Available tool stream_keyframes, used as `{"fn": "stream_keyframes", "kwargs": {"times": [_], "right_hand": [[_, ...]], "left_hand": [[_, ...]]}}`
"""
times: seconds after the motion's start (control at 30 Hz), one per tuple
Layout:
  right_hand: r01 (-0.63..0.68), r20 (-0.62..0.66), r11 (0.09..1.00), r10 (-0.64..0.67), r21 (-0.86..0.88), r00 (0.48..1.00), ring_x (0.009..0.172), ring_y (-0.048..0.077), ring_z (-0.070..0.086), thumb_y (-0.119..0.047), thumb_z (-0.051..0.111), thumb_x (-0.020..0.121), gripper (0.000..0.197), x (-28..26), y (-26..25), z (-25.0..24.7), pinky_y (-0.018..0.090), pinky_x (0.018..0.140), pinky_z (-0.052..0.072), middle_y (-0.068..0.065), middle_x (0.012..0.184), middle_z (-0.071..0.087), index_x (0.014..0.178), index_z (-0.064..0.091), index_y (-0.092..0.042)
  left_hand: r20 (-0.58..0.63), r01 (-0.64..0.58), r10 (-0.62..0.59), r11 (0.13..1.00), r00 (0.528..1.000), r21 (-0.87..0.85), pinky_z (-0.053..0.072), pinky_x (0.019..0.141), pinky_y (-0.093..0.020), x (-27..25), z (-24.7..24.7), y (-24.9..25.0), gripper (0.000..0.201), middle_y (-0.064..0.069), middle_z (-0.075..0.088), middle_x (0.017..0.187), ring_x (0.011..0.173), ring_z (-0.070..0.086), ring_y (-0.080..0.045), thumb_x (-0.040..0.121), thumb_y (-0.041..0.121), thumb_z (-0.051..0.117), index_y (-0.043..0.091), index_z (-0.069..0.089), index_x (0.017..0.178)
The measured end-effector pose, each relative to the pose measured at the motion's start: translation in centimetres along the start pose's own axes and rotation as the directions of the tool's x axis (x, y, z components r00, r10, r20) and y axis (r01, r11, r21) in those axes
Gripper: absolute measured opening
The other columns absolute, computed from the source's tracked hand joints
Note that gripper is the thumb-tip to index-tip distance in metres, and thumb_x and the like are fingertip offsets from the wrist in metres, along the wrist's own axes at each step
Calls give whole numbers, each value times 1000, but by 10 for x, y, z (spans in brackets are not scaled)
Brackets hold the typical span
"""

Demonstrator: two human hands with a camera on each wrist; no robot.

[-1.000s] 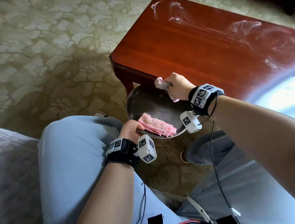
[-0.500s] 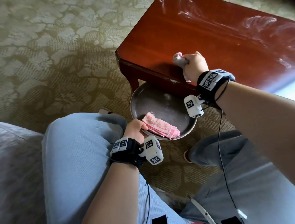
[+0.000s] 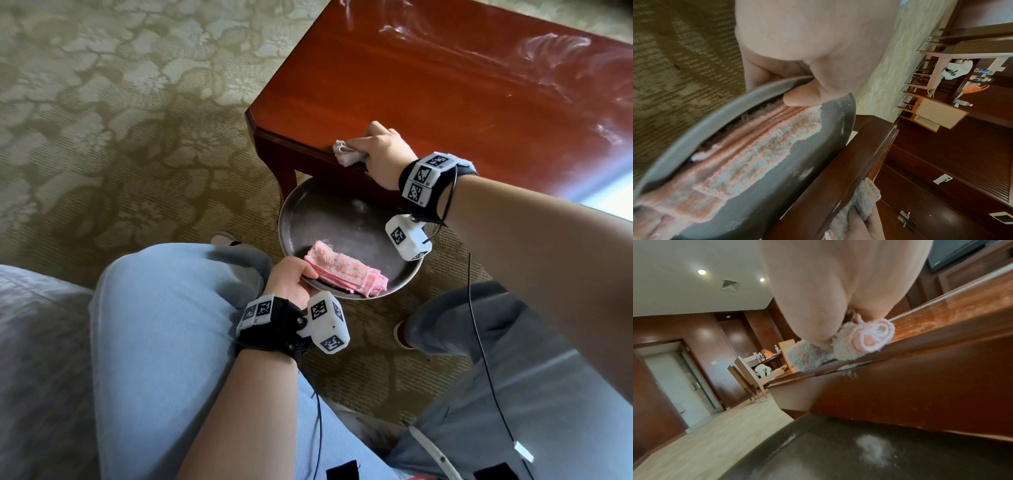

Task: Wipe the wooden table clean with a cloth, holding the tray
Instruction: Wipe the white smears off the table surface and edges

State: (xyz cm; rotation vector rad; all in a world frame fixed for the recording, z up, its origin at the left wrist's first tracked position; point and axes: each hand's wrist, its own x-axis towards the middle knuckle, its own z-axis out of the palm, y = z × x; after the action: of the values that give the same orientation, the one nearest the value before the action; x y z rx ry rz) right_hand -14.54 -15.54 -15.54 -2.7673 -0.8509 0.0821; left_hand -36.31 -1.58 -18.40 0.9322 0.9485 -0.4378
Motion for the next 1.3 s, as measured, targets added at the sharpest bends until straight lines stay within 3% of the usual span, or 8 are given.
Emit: {"fn": "stream_keyframes", "kwargs": {"times": [0.17,0.23,0.37,0.5,0.7,0.8,0.97,1.3], "right_hand": [[158,0,986,-159,-53,987,91,30,42,6,50,90,50,-23,-5,-5,41,80,44,9,108,51,118,70,-30],[176,-32,984,-176,-25,984,90,32,46,8,52,87,46,-34,-3,-7,41,80,45,9,106,54,113,74,-24],[26,-163,994,-9,103,987,89,34,54,6,49,87,41,-53,3,-18,41,78,50,8,96,51,111,73,-17],[-227,-207,950,272,216,940,92,28,52,-2,42,92,35,-78,9,-31,33,79,47,10,99,46,115,66,-12],[-422,-182,889,451,175,874,92,36,56,-13,43,93,27,-111,19,-27,35,75,44,15,112,48,117,57,-14],[-391,-220,909,414,142,883,96,34,57,-8,45,88,33,-118,16,-23,33,73,44,9,112,51,116,60,-19],[-337,-253,939,344,75,904,92,31,60,-6,46,90,35,-114,8,-18,38,73,51,5,105,57,112,68,-21],[-240,-283,970,218,-45,934,86,31,62,4,51,80,46,-109,0,-9,35,62,50,-2,103,60,111,67,-25]], "left_hand": [[-2,-14,14,997,1000,80,51,71,-37,-5,1,2,45,-24,61,126,100,62,-37,82,-8,37,-9,53,124],[31,-16,11,990,999,143,49,65,-33,-11,1,3,28,-21,64,105,83,62,-31,85,-4,38,-8,56,107],[-54,-46,58,978,997,205,40,54,-28,-11,7,5,19,-11,46,74,60,47,-20,91,-6,41,3,45,75],[-82,-32,55,968,995,251,41,47,-24,-18,9,-1,18,-10,44,69,57,44,-20,92,1,45,7,43,75],[-97,-34,58,971,994,238,41,53,-28,-31,6,-10,2,-10,55,65,48,52,-22,81,5,52,3,52,80],[-120,-67,99,966,988,251,49,72,-35,-27,5,-11,10,-22,61,80,75,55,-27,84,3,52,5,51,75],[-108,14,14,967,994,254,40,46,-22,-39,7,-5,4,-8,51,65,48,49,-22,86,4,51,2,49,83],[-80,-3,22,973,997,232,41,52,-26,-32,5,-5,6,-7,56,47,52,52,-23,86,4,50,0,52,82]]}}
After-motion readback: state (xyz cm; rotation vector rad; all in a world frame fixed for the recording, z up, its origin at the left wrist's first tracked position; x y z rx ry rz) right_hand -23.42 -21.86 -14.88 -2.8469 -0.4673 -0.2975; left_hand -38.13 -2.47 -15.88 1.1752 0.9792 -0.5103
